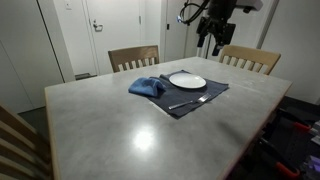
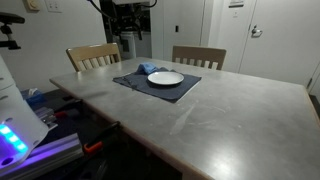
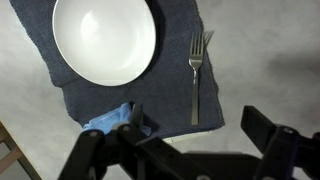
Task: Put the fork on the plate
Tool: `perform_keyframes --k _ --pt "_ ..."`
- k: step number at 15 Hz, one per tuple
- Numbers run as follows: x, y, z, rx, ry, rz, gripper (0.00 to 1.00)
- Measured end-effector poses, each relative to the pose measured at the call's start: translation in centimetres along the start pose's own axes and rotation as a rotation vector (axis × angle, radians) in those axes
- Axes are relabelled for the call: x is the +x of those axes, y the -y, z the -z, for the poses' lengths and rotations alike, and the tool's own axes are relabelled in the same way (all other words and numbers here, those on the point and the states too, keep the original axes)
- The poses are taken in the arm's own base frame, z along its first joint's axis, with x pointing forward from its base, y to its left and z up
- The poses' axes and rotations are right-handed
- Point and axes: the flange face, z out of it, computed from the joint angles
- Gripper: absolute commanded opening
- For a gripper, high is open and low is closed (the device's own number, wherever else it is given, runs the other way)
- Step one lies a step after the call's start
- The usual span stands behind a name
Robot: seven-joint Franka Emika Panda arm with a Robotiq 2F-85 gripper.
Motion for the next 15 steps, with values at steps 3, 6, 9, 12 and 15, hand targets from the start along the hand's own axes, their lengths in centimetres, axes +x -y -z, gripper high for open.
perform_keyframes --k 3,6,9,12,15 --pt "0.0 -0.1 0.4 -0.008 -0.004 -0.001 1.00" --pt "0.6 0.3 -0.3 0.001 0.011 0.036 1.00" --pt "2.2 1.3 -2.8 0.044 0.018 0.110 1.00" --pt "3.5 1.7 -5.7 0.079 -0.013 0.166 1.00" --pt "4.3 1.7 -8.2 0.116 -0.030 0.210 1.00"
